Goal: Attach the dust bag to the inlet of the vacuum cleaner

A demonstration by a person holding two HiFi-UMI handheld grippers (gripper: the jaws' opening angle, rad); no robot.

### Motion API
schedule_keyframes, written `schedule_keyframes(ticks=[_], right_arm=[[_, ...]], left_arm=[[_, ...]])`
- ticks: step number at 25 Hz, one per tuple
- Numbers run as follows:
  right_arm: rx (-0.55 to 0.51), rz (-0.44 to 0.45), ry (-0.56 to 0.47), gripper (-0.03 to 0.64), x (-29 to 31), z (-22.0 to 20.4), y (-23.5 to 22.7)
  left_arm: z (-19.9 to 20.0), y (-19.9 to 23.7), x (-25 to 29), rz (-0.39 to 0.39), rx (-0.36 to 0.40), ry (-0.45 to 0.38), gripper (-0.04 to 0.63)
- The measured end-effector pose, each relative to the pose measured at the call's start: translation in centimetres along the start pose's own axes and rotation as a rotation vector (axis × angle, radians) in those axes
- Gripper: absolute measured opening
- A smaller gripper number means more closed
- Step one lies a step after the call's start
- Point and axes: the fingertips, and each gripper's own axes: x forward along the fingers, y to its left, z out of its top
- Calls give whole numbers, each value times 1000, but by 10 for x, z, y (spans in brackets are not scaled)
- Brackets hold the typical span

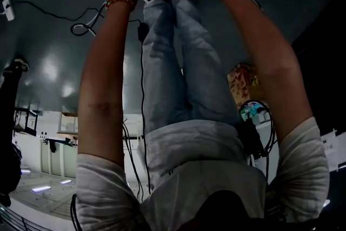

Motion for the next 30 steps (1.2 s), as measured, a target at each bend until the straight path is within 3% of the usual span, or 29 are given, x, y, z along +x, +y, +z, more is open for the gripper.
schedule_keyframes(ticks=[6,13,22,27,30], right_arm=[[-108,-9,12,35,-4,7,-1],[-33,-17,10,35,2,-9,-1],[-114,-25,2,35,-7,7,-7],[-54,-25,-2,35,2,-12,-9],[-57,-36,10,35,-1,-10,-8]], left_arm=[[-7,-4,13,3,-34,21,14],[11,4,-5,46,56,2,17],[-3,4,12,32,-49,24,15],[17,4,-9,46,39,-11,17],[18,9,-8,48,37,-12,17]])
